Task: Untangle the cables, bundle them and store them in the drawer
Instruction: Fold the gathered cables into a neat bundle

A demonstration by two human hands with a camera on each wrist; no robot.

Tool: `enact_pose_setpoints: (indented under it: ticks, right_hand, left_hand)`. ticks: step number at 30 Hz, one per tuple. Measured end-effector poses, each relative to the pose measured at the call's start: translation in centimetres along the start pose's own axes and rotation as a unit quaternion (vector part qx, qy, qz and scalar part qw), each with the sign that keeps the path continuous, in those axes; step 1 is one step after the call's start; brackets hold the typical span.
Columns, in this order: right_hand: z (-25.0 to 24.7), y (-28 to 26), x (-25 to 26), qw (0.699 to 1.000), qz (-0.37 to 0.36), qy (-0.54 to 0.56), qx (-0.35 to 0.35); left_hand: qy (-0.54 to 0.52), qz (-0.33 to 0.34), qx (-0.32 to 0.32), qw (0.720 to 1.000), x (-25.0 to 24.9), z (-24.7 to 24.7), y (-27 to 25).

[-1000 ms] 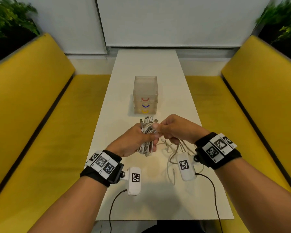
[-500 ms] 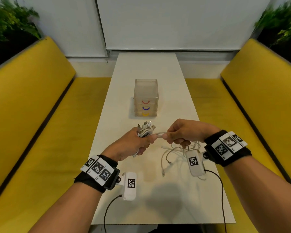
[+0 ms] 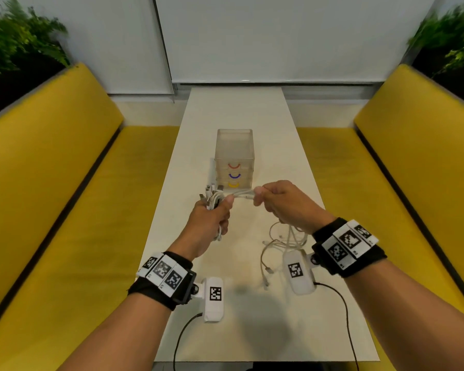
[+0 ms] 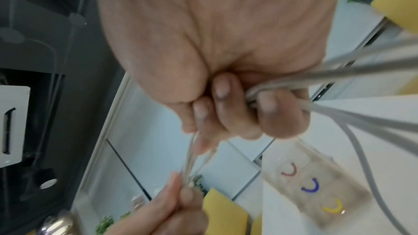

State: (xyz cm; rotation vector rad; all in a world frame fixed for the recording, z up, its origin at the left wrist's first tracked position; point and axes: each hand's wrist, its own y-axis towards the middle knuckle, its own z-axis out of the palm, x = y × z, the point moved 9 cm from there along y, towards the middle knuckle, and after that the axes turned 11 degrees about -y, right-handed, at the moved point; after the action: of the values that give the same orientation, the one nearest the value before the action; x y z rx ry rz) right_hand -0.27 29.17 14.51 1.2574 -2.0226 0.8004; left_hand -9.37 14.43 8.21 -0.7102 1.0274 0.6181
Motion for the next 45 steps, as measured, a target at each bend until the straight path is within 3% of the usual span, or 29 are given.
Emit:
enact_pose_setpoints:
  ticks: [2, 9, 13, 17, 22, 25, 30, 34, 37, 40, 42, 45]
  right_hand:
    - [0.3, 0.0, 0.4, 0.998, 0.013, 0.034, -0.041]
    - [2.7, 0.0, -0.1, 0.988, 0.063, 0.144, -0.006]
    - [4.1, 0.0, 0.6, 0.973, 0.06, 0.216, -0.047]
    - [4.2, -0.5, 1.9, 0.97, -0.004, 0.219, -0.107]
    - [5.0, -1.2, 3.9, 0.977, -0.107, 0.165, -0.081]
    - [4.8, -1.3, 4.2, 0.977, -0.142, 0.136, -0.079]
    - [4.6, -1.1, 2.6, 0.965, -0.12, 0.152, -0.175]
    - [4.2, -2.3, 4.3, 0.955, -0.167, 0.016, -0.245]
    - [3.9, -2.9, 5.4, 0.947, -0.203, -0.05, -0.245]
    - [3.6, -1.9, 3.6, 0.967, -0.131, 0.066, -0.209]
    - [3.1, -1.9, 2.0, 0.961, -0.082, 0.146, -0.222]
    - [3.2, -2.0, 1.1, 0.961, -0.065, 0.169, -0.21]
  left_hand:
    - [-0.045, 0.008, -0.022, 0.999, -0.1, 0.1, 0.2]
    - [-0.105, 0.033, -0.042, 0.993, -0.4, 0.3, 0.1]
    - [-0.089, 0.048, -0.08, 0.992, -0.5, 0.4, 0.1]
    - [-0.076, 0.064, -0.127, 0.987, -0.8, 0.5, -0.4]
    - [-0.089, 0.08, -0.172, 0.978, -1.1, -0.2, -0.3]
    - [-0.124, 0.077, -0.168, 0.975, -0.9, 0.0, -0.3]
    - [-0.176, 0.074, -0.152, 0.97, -1.0, 1.2, -0.1]
    - [-0.174, 0.101, -0.107, 0.974, -1.9, 2.3, -0.4]
    - [-0.135, 0.121, -0.053, 0.982, -2.2, 2.9, -0.4]
    - [-0.094, 0.124, -0.037, 0.987, -2.3, 3.3, -0.4]
    - [-0.066, 0.141, -0.045, 0.987, -2.6, 3.3, -0.4]
    - [-0.015, 0.168, -0.06, 0.984, -3.0, 3.3, -0.8]
